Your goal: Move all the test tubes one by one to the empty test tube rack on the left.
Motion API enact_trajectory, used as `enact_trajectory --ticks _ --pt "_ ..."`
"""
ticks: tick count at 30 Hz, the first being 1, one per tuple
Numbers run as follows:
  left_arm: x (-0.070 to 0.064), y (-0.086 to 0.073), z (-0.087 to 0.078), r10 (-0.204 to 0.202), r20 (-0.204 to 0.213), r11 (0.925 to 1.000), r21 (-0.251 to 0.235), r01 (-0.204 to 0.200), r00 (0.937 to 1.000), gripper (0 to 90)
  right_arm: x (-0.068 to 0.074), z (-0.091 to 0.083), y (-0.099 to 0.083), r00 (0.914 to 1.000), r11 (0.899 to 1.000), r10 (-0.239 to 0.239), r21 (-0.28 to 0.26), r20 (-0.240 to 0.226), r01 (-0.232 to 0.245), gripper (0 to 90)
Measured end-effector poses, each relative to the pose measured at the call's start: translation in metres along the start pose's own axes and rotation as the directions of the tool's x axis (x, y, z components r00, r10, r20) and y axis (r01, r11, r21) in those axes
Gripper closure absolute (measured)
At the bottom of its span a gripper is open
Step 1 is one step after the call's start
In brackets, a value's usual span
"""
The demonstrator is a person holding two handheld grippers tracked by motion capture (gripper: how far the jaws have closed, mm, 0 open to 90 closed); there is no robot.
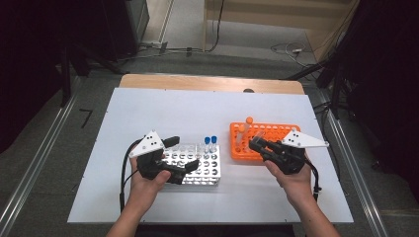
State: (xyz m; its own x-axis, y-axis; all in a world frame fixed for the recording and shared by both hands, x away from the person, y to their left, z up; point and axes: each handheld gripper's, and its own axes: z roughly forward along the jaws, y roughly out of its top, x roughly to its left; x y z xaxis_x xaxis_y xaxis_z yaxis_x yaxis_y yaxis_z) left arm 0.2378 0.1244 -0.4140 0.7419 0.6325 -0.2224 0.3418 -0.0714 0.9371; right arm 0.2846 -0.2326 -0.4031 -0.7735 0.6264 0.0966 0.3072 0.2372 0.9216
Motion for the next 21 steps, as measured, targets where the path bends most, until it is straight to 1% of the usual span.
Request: enact_trajectory --ticks 7,13,15,18,19,20,21 --pt "-0.005 0.004 0.000 0.002 0.035 0.9999 -0.016 -0.002 0.9994 4.2 0.013 0.003 0.003 0.9987 1.000 -0.021 0.010 -0.046 0.021 73.4" --pt "-0.010 0.006 0.001 0.004 0.075 0.9997 -0.025 -0.002 0.9972 7.8 0.025 0.008 0.003 0.9956 0.999 -0.034 0.022 -0.088 0.037 73.4" --pt "-0.011 0.006 0.001 0.006 0.082 0.9996 -0.028 -0.004 0.9966 8.0 0.028 0.009 0.003 0.9941 0.999 -0.041 0.025 -0.101 0.044 73.4" --pt "-0.014 0.007 0.001 0.018 0.079 0.9993 -0.034 -0.015 0.9967 6.9 0.034 0.012 0.003 0.9915 0.998 -0.049 0.031 -0.121 0.054 73.5" --pt "-0.014 0.008 0.001 0.016 0.093 0.9992 -0.039 -0.013 0.9955 8.3 0.036 0.013 0.003 0.9906 0.998 -0.052 0.034 -0.127 0.057 73.5" --pt "-0.015 0.008 0.001 0.022 0.098 0.9992 -0.036 -0.019 0.9949 11.6 0.038 0.013 0.003 0.9898 0.998 -0.055 0.036 -0.131 0.060 73.5" --pt "-0.016 0.008 0.001 0.025 0.099 0.9992 -0.034 -0.022 0.9948 11.5 0.040 0.014 0.002 0.9886 0.997 -0.058 0.037 -0.138 0.064 73.5"
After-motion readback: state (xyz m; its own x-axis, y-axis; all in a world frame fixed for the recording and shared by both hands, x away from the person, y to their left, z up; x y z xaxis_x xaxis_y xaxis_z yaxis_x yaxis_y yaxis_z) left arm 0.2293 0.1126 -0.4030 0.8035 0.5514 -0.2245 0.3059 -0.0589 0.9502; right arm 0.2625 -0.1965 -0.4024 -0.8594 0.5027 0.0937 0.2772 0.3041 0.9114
